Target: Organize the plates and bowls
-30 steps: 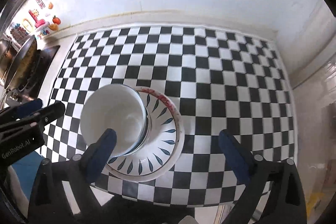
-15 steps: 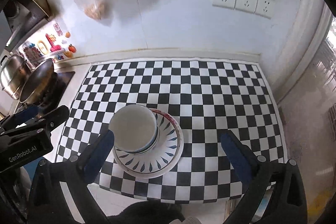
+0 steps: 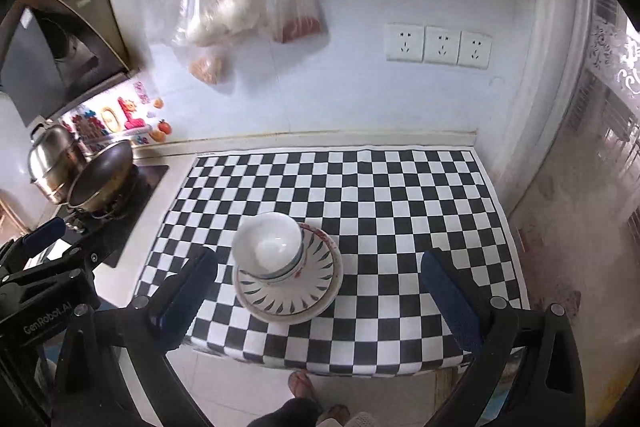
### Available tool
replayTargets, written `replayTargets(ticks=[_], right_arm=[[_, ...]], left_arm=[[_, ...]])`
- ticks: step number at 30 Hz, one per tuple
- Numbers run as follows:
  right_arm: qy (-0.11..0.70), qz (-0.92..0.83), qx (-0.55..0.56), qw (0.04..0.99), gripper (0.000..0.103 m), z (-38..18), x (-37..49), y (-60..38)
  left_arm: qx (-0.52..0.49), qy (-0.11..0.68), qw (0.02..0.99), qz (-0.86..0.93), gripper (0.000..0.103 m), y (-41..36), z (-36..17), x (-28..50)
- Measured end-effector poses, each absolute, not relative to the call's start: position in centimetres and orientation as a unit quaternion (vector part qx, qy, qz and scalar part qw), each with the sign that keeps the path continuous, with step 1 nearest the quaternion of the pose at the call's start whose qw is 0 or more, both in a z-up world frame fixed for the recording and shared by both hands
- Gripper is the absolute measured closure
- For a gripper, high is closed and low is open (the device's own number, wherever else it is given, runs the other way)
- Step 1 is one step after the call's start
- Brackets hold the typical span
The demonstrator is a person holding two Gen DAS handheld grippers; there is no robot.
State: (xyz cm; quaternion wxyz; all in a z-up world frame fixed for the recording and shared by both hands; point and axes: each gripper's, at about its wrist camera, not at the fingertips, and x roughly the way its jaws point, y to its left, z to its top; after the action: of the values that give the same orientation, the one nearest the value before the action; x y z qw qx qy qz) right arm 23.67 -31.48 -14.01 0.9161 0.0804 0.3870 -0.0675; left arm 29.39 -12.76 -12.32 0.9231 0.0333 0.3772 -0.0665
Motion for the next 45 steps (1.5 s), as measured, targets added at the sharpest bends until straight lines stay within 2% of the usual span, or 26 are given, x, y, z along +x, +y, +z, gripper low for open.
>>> replayTargets(ticks=[11, 34, 45], right_arm=[[0.362, -0.077, 0.067, 0.927, 0.000, -11.0, 16.1, -29.0], [0.306, -0.134, 0.085, 0.939, 0.000, -5.8, -2.3, -18.0], [0.273, -0.137, 0.074, 0.949, 0.000, -2.8, -10.9, -15.6]], left_arm=[[0.038, 0.333, 0.940, -0.065, 0.004, -10.5, -8.5, 21.6], [0.081, 0.298, 0.945, -0.107, 0.004, -1.3, -5.5, 7.7], [0.075, 0.276, 0.953, -0.095, 0.004, 0.4, -3.3, 1.1]])
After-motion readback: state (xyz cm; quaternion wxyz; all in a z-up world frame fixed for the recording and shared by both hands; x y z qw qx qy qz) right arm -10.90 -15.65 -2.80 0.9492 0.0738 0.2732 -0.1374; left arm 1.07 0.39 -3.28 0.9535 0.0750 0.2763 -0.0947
